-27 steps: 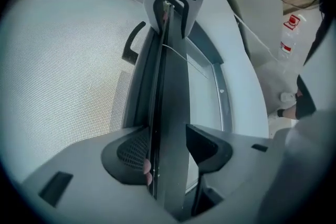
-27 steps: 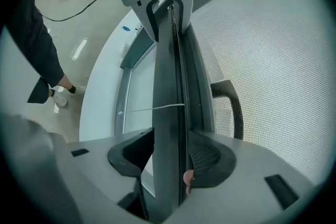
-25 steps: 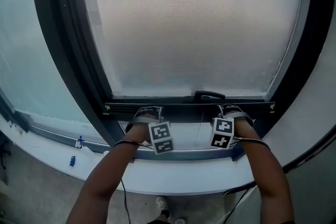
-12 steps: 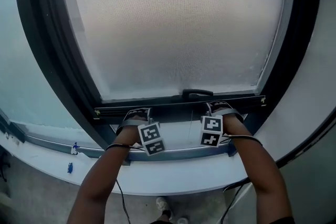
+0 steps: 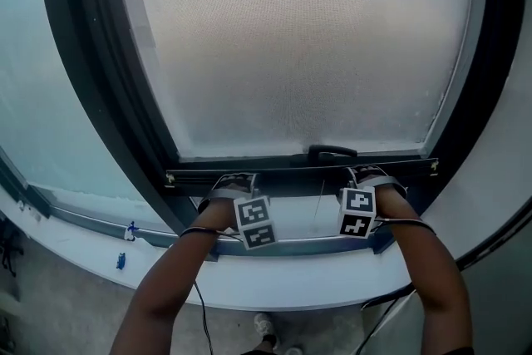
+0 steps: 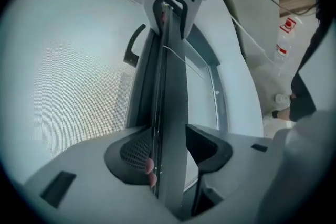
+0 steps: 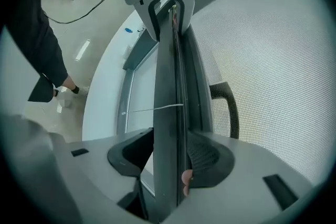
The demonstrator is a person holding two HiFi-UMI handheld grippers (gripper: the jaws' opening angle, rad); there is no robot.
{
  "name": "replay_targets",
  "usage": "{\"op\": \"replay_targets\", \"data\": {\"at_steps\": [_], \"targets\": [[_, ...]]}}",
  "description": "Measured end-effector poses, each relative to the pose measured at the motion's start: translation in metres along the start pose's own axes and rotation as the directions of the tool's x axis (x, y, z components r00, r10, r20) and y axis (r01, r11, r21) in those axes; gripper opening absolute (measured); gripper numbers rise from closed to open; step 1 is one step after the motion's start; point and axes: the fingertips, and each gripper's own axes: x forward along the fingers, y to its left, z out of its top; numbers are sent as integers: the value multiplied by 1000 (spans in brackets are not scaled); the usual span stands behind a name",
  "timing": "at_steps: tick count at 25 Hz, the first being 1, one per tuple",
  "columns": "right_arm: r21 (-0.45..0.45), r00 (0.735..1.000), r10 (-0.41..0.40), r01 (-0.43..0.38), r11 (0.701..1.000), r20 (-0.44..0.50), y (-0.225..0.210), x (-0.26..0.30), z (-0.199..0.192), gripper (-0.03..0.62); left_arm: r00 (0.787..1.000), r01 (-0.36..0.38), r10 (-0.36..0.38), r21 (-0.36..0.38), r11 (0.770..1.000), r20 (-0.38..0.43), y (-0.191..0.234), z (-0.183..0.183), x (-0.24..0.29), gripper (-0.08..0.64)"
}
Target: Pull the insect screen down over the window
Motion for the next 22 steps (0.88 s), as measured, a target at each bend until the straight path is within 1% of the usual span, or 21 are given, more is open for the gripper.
{"op": "replay_targets", "data": {"at_steps": [2, 3, 5, 7, 9, 11, 13, 16, 19, 22], "targets": [[2, 1000, 7, -7, 1000, -10, 1, 2, 0, 193, 1000, 5, -4, -51, 999, 30, 0, 0, 1, 204], [1, 1000, 13, -13, 1000, -21, 2, 4, -1, 193, 999, 13, -11, -61, 998, 32, -2, 0, 3, 204], [-10, 999, 23, -23, 1000, -49, 8, 9, -2, 193, 999, 30, -29, -55, 998, 15, -8, -1, 8, 204], [-17, 998, 19, -20, 1000, -65, 11, 12, -2, 193, 1000, 27, -27, -47, 999, 8, -10, -2, 9, 202], [-17, 998, 11, -12, 1000, -65, 8, 12, -2, 193, 1000, 16, -15, -56, 998, 19, -7, -2, 9, 202], [-13, 998, 4, -5, 1000, -64, 5, 13, -2, 193, 1000, 0, 1, -42, 999, 18, -3, -3, 11, 202], [-10, 998, 3, -4, 1000, -64, 3, 15, -2, 193, 1000, 6, -6, -28, 1000, 3, -3, -4, 14, 202], [-7, 999, -3, 2, 1000, -52, 2, 14, -2, 192, 1000, 26, -26, -27, 999, -9, -3, -3, 16, 202], [-6, 1000, -22, 22, 1000, -17, 0, 14, -1, 192, 999, 35, -35, -45, 998, 17, -1, -3, 15, 197], [29, 999, -24, 23, 999, 26, -3, 11, 2, 188, 999, 24, -20, -77, 997, 49, 7, -3, 10, 146]]}}
